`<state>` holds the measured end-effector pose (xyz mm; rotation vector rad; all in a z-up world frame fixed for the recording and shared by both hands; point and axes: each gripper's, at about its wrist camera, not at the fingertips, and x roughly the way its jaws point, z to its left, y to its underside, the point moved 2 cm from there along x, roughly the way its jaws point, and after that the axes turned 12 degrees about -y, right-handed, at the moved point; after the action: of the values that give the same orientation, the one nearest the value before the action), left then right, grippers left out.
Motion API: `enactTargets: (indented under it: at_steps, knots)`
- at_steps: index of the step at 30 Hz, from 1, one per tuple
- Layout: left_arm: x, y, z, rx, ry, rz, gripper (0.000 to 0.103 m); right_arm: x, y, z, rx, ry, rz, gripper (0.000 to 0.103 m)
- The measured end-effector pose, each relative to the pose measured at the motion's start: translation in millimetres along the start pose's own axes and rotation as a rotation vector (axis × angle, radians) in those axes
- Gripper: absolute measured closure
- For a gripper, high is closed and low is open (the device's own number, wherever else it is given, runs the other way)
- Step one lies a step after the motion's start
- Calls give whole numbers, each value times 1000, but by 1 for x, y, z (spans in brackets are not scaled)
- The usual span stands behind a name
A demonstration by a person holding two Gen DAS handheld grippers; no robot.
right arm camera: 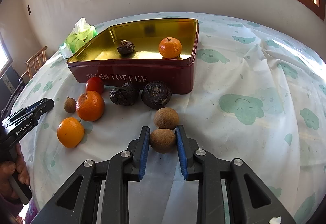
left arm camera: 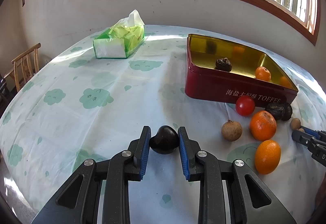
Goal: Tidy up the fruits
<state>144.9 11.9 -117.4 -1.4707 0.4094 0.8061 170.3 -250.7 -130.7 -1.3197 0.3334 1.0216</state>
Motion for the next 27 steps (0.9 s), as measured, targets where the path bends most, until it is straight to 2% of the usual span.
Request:
enactTargets:
  at_steps: [7,27]
  knots:
    - [0,0,0,0,4,-3,75,1,0,3,-15,8,5,75]
    - [-7,0,-4,20,0,-34,75,0,0,0,8,-24,-4,74]
